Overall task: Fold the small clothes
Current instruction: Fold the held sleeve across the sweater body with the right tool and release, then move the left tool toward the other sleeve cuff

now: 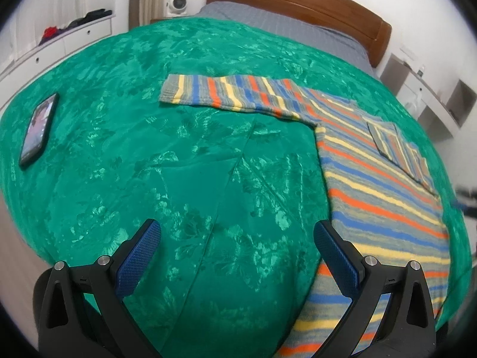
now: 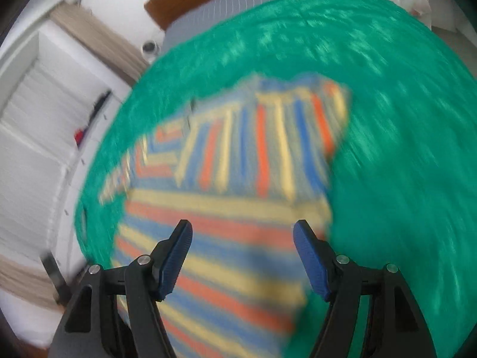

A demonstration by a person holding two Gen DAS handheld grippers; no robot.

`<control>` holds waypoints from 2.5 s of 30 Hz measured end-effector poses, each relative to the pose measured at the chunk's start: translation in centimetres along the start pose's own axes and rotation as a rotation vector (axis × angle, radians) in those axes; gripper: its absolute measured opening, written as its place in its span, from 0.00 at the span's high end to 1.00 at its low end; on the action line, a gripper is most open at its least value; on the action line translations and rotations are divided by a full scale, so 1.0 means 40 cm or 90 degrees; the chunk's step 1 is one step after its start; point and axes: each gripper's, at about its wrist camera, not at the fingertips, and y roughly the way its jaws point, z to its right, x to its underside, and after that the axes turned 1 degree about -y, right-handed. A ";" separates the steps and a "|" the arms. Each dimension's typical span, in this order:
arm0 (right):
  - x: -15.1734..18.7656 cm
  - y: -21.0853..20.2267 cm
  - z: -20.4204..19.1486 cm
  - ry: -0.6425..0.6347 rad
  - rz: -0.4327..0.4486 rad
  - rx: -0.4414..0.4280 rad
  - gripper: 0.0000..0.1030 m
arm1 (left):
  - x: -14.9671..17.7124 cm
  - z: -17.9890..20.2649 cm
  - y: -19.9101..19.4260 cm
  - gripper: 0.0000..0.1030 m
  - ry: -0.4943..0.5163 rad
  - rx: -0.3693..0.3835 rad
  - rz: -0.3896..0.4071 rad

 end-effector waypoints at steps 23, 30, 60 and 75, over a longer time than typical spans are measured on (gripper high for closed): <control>0.617 -0.057 0.074 0.057 -0.166 0.079 0.96 | 0.026 0.008 -0.054 0.01 0.029 -0.002 -0.018; 0.561 -0.160 -0.048 -0.050 -0.078 0.250 0.34 | 0.033 0.013 -0.067 0.01 0.044 -0.006 -0.008; 0.390 -0.234 -0.305 -0.138 0.117 0.543 0.22 | 0.007 0.055 -0.100 0.01 0.064 -0.008 0.005; 0.371 -0.235 -0.307 -0.149 0.113 0.574 0.22 | 0.012 0.052 -0.080 0.01 0.078 -0.024 -0.017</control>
